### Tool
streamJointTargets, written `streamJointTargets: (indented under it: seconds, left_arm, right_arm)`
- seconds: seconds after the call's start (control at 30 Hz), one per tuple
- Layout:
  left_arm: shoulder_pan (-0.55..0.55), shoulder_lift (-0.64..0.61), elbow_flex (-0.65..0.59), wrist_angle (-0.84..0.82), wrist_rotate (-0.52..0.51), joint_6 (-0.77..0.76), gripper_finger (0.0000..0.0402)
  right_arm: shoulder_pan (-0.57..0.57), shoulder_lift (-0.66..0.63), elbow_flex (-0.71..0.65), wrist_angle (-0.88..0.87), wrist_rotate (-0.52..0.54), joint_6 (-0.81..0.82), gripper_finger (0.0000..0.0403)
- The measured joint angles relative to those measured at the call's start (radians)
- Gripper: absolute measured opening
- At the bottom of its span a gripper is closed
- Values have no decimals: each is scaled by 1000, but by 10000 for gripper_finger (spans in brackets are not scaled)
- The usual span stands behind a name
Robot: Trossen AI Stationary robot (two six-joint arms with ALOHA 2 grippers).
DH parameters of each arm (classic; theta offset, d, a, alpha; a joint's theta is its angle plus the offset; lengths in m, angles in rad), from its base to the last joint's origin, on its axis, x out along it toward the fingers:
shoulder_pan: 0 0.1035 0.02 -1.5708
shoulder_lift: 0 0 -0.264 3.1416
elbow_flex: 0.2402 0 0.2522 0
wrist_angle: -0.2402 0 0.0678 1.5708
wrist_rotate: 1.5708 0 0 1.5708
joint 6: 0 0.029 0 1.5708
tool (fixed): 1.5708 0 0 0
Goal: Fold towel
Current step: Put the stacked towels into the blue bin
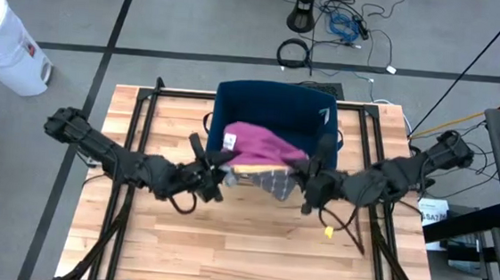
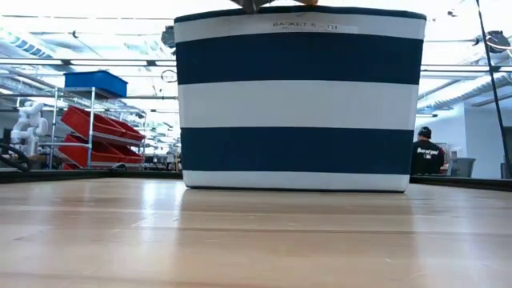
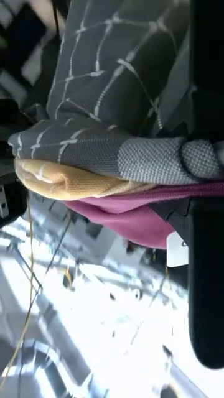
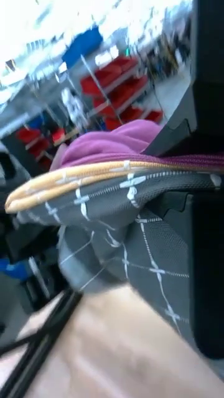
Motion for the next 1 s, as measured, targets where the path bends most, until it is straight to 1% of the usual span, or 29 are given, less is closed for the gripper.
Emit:
streamJointTargets:
  seconds: [0.1, 0.2, 0.37, 0.43, 0.53, 0.7, 0.83, 1.0]
  left_arm:
    - [44, 0, 0, 78, 3, 122, 45]
    - [97, -4, 0, 86, 4, 212, 45]
    - [217, -6, 1, 27, 30, 227, 45]
    - [266, -8, 1, -24, 69, 198, 45]
    - [339, -10, 1, -83, 164, 114, 45]
    - [453, -10, 1, -112, 330, 12, 45]
    - [542, -10, 1, -117, 454, -41, 45]
    - [659, -10, 1, -160, 647, -118, 45]
  right_arm:
    - [-48, -19, 0, 38, 33, -95, 31]
    - [-100, -31, 0, 34, 77, -174, 31]
    - [-203, -36, 0, -3, 67, -224, 31]
    - [-248, -39, 0, -31, 19, -207, 31]
    - [-315, -46, 0, -55, -62, -177, 31]
    - [-426, -46, 1, -92, -192, -163, 31]
    - [-518, -45, 2, -125, -358, -164, 31]
    - [-640, -44, 2, -132, -585, -173, 31]
